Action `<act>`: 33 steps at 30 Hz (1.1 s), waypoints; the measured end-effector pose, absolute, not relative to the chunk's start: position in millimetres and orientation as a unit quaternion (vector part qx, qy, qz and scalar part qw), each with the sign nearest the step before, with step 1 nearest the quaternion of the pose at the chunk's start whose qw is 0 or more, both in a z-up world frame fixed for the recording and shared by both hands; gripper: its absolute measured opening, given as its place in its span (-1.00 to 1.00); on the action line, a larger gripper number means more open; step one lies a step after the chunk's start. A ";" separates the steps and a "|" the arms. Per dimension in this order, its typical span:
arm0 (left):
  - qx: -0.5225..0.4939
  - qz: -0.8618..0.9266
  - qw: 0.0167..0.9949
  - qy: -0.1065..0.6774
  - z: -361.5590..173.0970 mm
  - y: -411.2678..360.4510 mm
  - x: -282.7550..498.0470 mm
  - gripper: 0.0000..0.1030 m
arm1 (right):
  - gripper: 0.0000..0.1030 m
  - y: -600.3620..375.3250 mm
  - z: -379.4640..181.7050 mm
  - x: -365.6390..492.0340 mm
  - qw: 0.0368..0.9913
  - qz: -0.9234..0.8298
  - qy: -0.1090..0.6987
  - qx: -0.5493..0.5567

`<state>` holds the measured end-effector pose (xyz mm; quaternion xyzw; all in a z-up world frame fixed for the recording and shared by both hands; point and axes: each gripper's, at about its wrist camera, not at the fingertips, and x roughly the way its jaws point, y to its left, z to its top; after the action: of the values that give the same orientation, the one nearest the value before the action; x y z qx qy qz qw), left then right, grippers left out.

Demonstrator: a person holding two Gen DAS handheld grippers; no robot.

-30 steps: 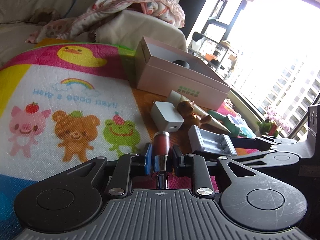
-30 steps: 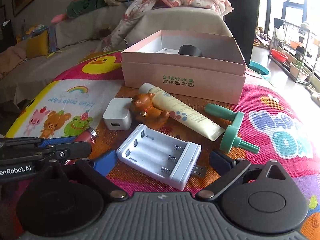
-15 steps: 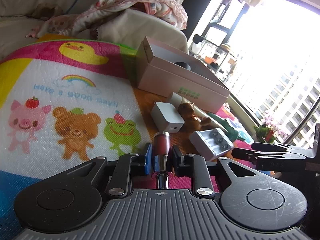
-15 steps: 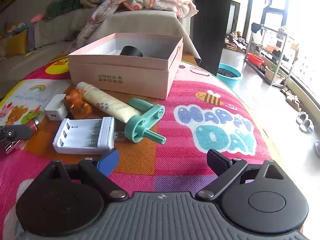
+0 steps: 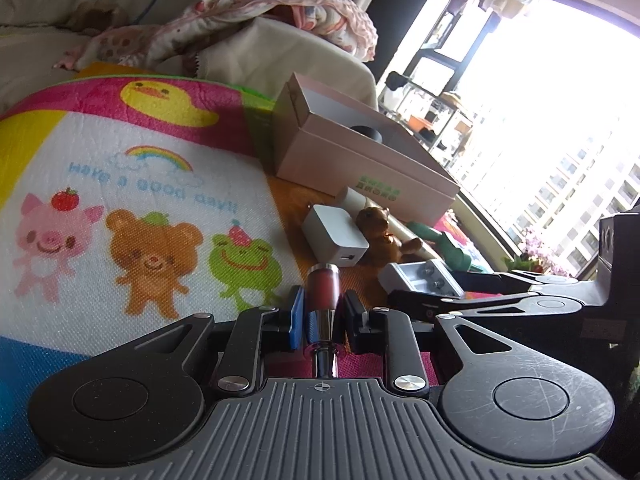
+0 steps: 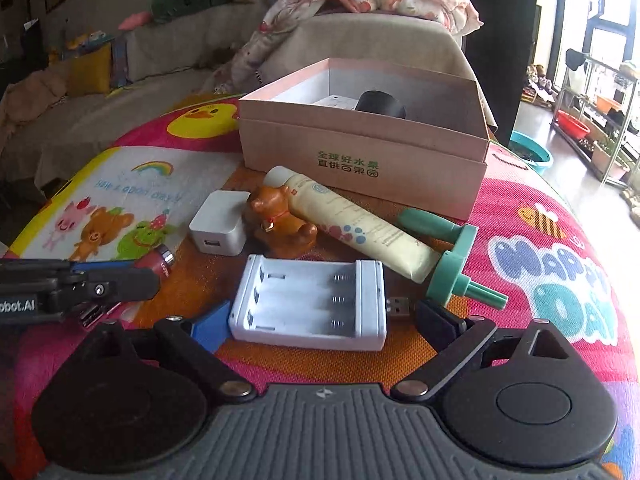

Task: Organize rigid objects
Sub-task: 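Hold the lighter in the left gripper while the right gripper grasps the white battery charger, then drop the lighter into the pink box with left while right drops the charger in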

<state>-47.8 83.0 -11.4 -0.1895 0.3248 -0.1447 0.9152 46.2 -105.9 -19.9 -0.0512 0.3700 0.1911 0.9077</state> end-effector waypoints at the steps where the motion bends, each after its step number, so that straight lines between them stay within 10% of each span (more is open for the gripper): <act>1: -0.189 -0.144 0.915 0.325 -11.3 82.8 -47.7 -0.52 | 0.90 -105.0 -19.8 48.3 0.908 0.190 0.371 -0.052; 20: 0.008 -0.178 0.930 0.322 11.7 32.6 -45.6 -0.53 | 0.79 -135.8 6.9 10.2 0.907 0.240 0.329 -0.108; 33: -0.062 -0.232 0.938 0.250 120.6 13.5 177.6 -0.53 | 0.79 -144.0 84.3 125.6 0.960 0.181 0.201 -0.070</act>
<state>177.6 13.5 120.6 -0.0624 0.2497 -0.2317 0.9381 125.6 -144.0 84.3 -0.0701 0.2012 0.1811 0.9601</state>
